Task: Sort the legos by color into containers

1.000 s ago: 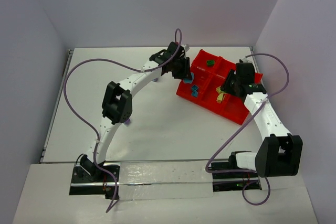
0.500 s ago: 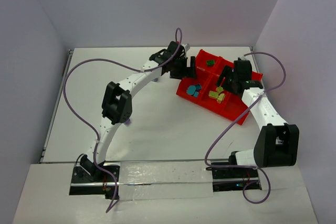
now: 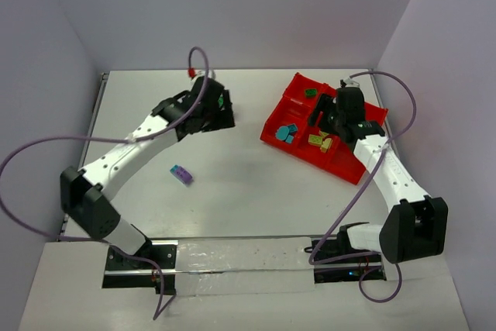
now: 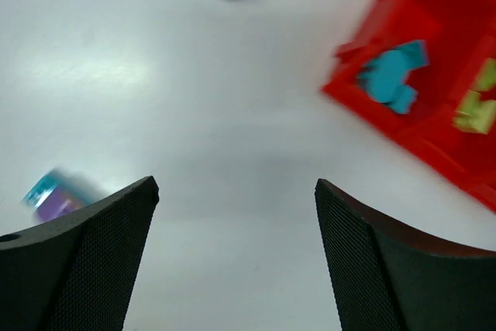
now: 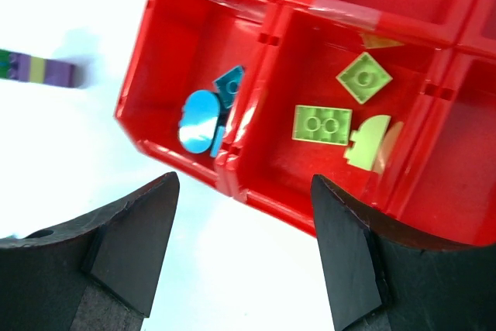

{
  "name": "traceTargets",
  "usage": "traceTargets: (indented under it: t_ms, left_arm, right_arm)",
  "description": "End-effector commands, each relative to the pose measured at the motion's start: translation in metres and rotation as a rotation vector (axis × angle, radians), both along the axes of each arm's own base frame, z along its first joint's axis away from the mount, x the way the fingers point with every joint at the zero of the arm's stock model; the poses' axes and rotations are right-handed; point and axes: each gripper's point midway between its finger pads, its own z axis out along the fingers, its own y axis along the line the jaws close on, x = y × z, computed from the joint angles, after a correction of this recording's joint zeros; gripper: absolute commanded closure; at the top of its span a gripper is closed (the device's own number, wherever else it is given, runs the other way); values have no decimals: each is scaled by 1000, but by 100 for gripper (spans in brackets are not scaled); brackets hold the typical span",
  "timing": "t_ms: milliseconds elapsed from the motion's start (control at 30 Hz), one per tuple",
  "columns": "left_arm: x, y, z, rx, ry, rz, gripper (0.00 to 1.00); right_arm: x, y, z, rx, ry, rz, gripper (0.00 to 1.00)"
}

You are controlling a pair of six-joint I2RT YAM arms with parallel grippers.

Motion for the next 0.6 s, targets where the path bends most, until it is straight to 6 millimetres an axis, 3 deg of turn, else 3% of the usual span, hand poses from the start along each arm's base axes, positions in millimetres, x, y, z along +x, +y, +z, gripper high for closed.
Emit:
traceTargets:
  t_ms: [0, 100, 200, 367, 567]
  left_arm:
    - [-33, 73, -53, 145, 105, 336, 17]
    - [-63, 93, -91, 194, 241, 468, 24]
    - [-78, 105, -115, 257, 328, 563, 24]
    - [-85, 118, -135, 280, 388, 653, 19]
    - [-79, 129, -141, 185, 371, 684, 14]
  right_arm:
    - [9, 11, 33, 4, -101, 16, 24]
    - [12, 19, 34, 0, -98, 39, 24]
    - [13, 26, 34, -5, -97, 60, 24]
    - [14, 33, 38, 0, -103, 78, 24]
    - [14, 39, 34, 3, -91, 90, 24]
